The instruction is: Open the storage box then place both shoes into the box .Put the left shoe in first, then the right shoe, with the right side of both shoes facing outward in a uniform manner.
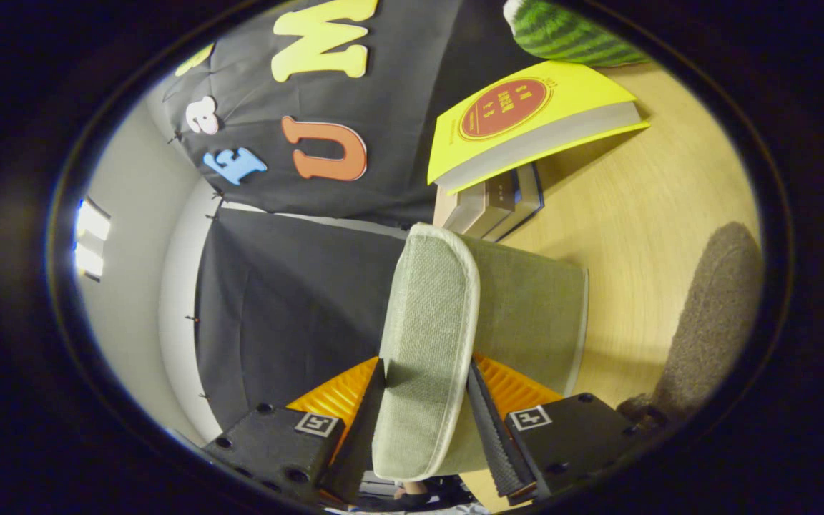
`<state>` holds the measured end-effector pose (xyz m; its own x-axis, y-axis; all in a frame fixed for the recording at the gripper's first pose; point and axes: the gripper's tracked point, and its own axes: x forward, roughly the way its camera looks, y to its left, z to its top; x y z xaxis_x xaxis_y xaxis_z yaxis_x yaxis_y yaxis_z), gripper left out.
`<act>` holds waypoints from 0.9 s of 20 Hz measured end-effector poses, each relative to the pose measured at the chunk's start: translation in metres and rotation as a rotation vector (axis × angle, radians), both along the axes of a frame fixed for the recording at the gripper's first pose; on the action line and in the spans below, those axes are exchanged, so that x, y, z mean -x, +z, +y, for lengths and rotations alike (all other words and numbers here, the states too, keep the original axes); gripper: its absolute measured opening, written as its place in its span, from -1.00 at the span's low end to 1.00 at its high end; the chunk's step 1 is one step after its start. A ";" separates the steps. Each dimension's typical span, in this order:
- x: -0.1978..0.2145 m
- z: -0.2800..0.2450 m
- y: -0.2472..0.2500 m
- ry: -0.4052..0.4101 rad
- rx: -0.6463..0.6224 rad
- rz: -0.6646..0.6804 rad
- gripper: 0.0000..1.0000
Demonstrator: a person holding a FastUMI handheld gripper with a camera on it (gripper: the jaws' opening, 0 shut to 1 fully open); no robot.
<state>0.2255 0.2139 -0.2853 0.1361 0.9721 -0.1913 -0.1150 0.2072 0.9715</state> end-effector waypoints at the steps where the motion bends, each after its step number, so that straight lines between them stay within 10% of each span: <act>1: -0.002 -0.003 0.000 -0.016 0.018 -0.008 0.40; 10: 0.005 -0.023 0.036 -0.052 0.117 -0.077 -0.72; 18: 0.008 -0.008 0.094 -0.075 0.201 -0.158 -0.86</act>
<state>0.2171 0.2055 -0.1916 0.2501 0.9026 -0.3505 -0.2384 0.4082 0.8812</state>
